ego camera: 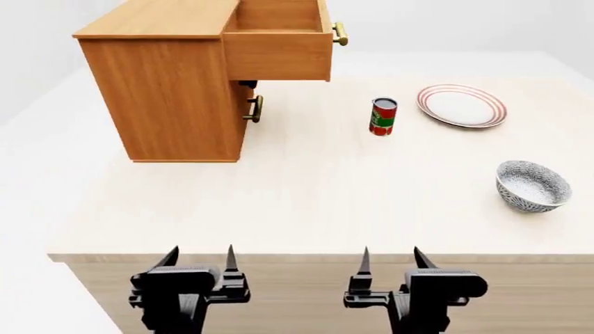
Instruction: Put the bowl in the top drawer of the cabinet.
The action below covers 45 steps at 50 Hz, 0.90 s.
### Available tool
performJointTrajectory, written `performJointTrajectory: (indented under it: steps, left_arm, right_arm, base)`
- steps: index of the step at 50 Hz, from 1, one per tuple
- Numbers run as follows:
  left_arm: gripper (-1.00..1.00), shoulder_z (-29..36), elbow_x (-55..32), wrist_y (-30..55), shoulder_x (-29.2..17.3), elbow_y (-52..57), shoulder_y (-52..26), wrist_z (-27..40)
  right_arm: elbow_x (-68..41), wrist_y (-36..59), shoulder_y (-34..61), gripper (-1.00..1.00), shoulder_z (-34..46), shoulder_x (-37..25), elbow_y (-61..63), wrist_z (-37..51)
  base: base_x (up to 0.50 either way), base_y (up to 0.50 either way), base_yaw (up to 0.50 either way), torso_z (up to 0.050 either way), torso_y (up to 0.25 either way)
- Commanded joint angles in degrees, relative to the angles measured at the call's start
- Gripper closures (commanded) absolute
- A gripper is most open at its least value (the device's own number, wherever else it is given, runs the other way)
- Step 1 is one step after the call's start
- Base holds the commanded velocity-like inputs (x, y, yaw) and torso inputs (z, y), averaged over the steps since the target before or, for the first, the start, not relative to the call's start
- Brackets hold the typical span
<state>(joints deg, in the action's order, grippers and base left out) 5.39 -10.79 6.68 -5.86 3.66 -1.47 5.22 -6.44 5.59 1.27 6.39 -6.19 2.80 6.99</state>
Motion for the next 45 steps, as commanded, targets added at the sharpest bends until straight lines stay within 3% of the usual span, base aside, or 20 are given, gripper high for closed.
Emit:
performJointTrajectory:
  steps: [1,12,16,22,26,29,32,45]
  left_arm:
    - [-1.0,-0.51,-7.4,10.09,-1.7,10.91,0.28,-0.13]
    - [-1.0,-3.57,-18.28,26.34,-6.02,31.75,-3.7,2.96]
    - [-1.0,-7.13,-24.74,33.15,-7.25,36.98,-7.67,5.54]
    - [-1.0,-12.26,-34.63,42.38,-10.49,43.13,-15.9,9.43]
    - [-1.0,-15.81,-42.12,46.79,-12.57,43.63,-22.6,11.67]
    - [-1.0,-17.46,-45.99,48.83,-14.32,42.76,-27.56,12.34]
    - [-1.0,-18.63,-48.41,49.81,-14.91,41.41,-30.18,12.79]
    - [-1.0,-21.92,-57.2,53.85,-19.74,37.99,-40.48,14.8]
  right_arm:
    - [-2.85,10.45,-0.15,-1.0,-0.64,-1.99,11.6,1.52]
    - [-8.37,34.98,5.72,-1.0,-3.24,-6.01,35.5,4.58]
    - [-13.95,47.96,9.4,-1.0,-8.27,-7.89,46.98,5.48]
    - [-27.1,72.85,27.34,-1.0,-18.84,-9.52,57.07,6.21]
    - [-45.23,84.23,39.91,-1.0,-27.9,-12.28,56.68,14.19]
    - [-62.2,84.23,44.52,-1.0,-30.95,-16.51,51.03,25.88]
    - [-69.61,83.77,48.02,-1.0,-30.7,-19.27,47.41,31.54]
    - [-66.71,80.77,59.53,-1.0,-21.22,-26.29,37.43,28.78]
  base:
    - [0.0,0.0,0.0,0.0,0.0]
    - [0.0,0.0,0.0,0.0,0.0]
    - [0.0,0.0,0.0,0.0,0.0]
    - [0.0,0.0,0.0,0.0,0.0]
    - [0.0,0.0,0.0,0.0,0.0]
    - [0.0,0.0,0.0,0.0,0.0]
    - [0.02,0.0,0.0,0.0,0.0]
    - [0.19,0.0,0.0,0.0,0.0]
